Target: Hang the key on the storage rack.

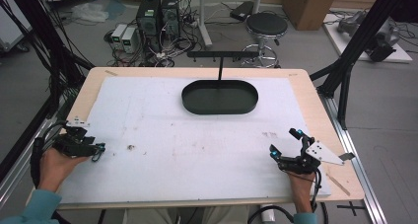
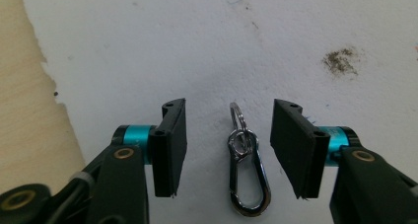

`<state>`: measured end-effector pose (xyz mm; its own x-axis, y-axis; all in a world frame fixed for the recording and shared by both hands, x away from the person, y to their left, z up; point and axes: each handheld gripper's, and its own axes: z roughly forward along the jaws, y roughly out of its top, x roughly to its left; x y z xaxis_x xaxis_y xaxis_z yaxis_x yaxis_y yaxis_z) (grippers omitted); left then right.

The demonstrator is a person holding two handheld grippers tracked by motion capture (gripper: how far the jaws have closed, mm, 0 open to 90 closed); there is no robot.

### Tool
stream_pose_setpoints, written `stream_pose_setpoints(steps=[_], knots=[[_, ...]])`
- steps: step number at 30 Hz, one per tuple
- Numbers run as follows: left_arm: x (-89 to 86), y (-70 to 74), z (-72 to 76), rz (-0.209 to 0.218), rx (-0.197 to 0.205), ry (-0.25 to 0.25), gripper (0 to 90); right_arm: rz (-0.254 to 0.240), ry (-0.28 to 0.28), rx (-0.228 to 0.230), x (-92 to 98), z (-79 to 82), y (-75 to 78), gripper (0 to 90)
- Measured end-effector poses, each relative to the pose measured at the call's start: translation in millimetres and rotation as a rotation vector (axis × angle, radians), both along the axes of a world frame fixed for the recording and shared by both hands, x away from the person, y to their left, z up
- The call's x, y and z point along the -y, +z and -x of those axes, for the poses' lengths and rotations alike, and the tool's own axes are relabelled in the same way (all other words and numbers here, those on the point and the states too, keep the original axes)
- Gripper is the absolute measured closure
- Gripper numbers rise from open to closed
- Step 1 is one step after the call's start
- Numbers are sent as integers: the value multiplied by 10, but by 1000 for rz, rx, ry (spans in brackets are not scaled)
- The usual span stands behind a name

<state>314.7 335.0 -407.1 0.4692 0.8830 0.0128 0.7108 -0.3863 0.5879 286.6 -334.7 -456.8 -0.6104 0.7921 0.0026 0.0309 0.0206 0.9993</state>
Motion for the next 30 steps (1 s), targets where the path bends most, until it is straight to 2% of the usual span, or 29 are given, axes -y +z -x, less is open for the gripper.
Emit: stream_pose_setpoints(steps=[4, 5, 8, 20, 30], knots=[[6, -8, -9, 8, -10, 1, 531, 0, 0, 0, -1, 0, 0, 26], [12, -11, -14, 10, -23, 3, 570, -1, -1, 1, -1, 0, 0, 26], [18, -17, -21, 2, -40, 3, 613, 0, 0, 1, 0, -1, 0, 26], [10, -21, -27, 5, -47, 0, 740, 1, -1, 1, -1, 0, 0, 25], [21, -35, -32, -2, -62, -26, 859, 0, -1, 2, -1, 0, 0, 25]])
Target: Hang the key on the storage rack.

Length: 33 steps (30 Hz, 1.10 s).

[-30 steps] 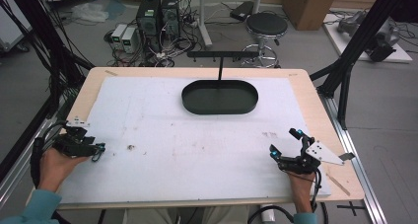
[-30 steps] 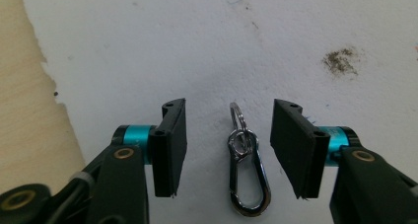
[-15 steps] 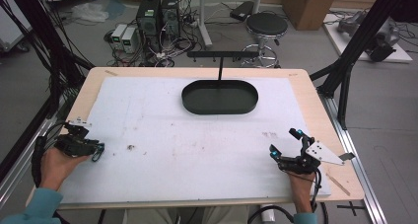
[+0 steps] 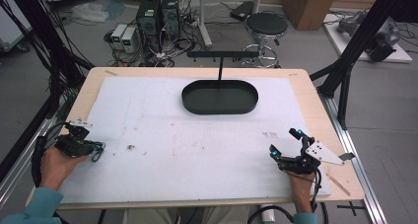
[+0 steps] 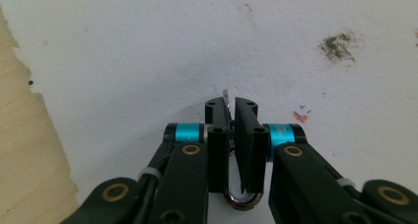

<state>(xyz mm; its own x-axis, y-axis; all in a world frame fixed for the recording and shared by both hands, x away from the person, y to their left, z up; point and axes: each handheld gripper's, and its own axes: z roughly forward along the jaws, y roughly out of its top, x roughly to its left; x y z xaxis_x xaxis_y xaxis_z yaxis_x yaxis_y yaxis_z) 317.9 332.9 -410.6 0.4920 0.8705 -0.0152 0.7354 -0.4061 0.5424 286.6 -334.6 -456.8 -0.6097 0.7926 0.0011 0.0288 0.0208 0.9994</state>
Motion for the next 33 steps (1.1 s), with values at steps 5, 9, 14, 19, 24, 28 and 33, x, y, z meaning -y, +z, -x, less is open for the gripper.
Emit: stream_pose_setpoints(steps=[5, 9, 14, 19, 24, 28, 33], knots=[[12, -1, 6, -13, 9, -11, 876, 0, -1, 0, 0, 0, 0, 25], [19, 7, 29, -24, 52, -25, 880, -5, -1, 6, 4, -7, 0, 26], [6, 32, 38, 4, 74, -38, 881, -9, 1, -3, 5, -3, 1, 25], [-16, 64, 49, 58, 130, -63, 881, -7, -9, -13, 7, -15, 7, 25], [-29, 96, 41, 114, 188, -76, 881, -8, -9, -51, 10, -56, 22, 25], [-23, 113, 35, 154, 209, -98, 881, 6, -7, -66, 5, -72, 37, 25], [0, 137, 23, 210, 224, -127, 881, -6, 23, -72, 3, -94, 124, 25]])
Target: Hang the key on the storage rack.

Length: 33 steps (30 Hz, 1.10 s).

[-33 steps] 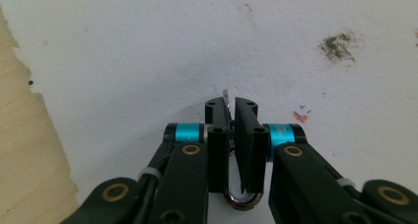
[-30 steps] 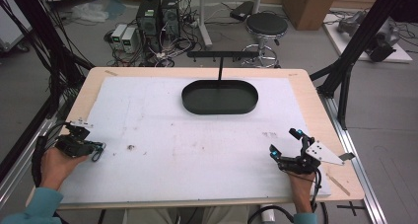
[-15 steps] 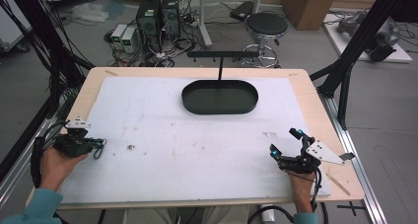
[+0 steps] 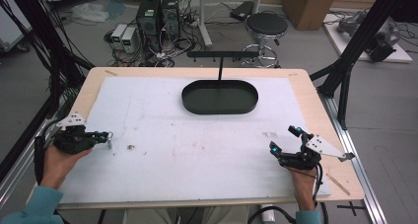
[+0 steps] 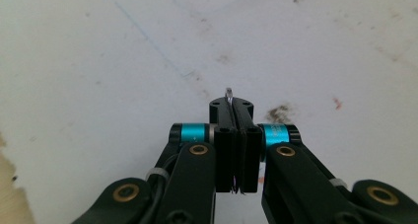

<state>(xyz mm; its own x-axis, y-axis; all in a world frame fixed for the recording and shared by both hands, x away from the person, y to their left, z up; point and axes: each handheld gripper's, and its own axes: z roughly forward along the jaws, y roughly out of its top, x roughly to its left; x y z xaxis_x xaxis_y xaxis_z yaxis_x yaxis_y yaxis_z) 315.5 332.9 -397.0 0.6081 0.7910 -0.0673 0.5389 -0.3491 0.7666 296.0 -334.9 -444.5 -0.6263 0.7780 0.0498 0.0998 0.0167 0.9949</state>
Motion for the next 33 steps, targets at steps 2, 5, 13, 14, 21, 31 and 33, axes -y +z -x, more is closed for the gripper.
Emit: stream_pose_setpoints(steps=[2, 5, 13, 14, 21, 31, 33], knots=[[27, 9, -7, 19, 7, -15, 880, 2, 15, -5, -8, -9, 53, 25], [84, 21, -22, 47, 19, -32, 880, 6, 53, -17, -17, -39, 135, 25], [242, 88, -82, 86, 60, -90, 880, 35, 130, -20, -102, -94, 347, 25], [276, 100, -89, 101, 65, -97, 880, 35, 130, -20, -102, -94, 347, 25], [518, 186, -156, 132, 90, -174, 881, 86, 238, -34, -297, -189, 530, 25], [885, 359, -239, 171, 157, -310, 880, 140, 357, -52, -585, -344, 747, 25], [960, 385, -269, 197, 165, -346, 880, 146, 368, -52, -618, -362, 758, 25]])
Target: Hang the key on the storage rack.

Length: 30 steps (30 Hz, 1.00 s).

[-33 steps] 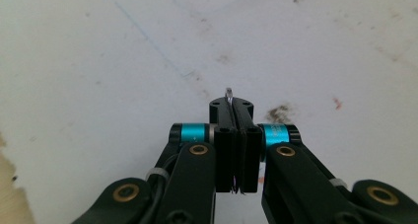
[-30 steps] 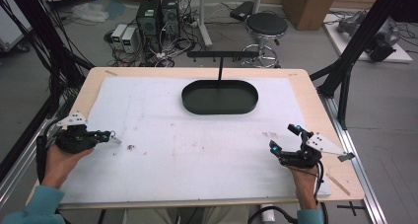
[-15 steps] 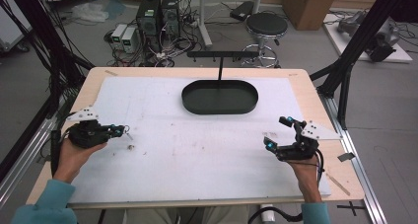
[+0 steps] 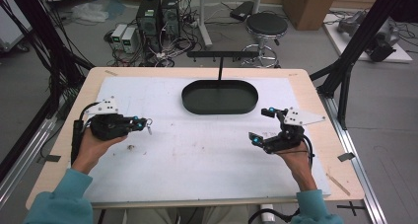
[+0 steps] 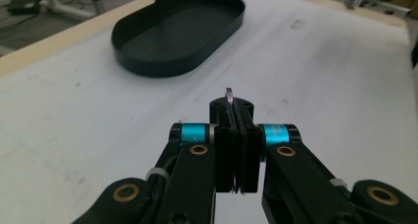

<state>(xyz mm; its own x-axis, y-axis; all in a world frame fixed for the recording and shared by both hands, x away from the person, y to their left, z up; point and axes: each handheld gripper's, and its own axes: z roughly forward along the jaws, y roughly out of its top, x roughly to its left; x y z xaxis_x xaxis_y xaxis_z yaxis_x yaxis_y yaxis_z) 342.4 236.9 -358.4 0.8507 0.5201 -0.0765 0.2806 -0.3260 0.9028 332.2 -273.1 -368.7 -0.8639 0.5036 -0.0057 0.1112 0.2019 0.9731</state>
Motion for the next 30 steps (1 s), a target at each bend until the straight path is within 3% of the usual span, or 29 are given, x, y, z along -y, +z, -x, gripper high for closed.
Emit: stream_pose_setpoints(steps=[8, 17, 22, 23, 30], knots=[[298, 80, -52, 28, 37, -107, 880, 25, 78, -9, -226, -91, 61, 25], [590, 125, -89, 54, 37, -180, 880, 40, 195, -12, -491, -159, 202, 26], [745, 184, -121, 72, 43, -216, 880, 58, 244, -28, -639, -218, 258, 27], [788, 200, -127, 75, 49, -225, 881, 49, 275, -40, -697, -250, 281, 27], [957, 222, -154, 101, 55, -272, 881, 65, 314, -51, -814, -321, 307, 28]])
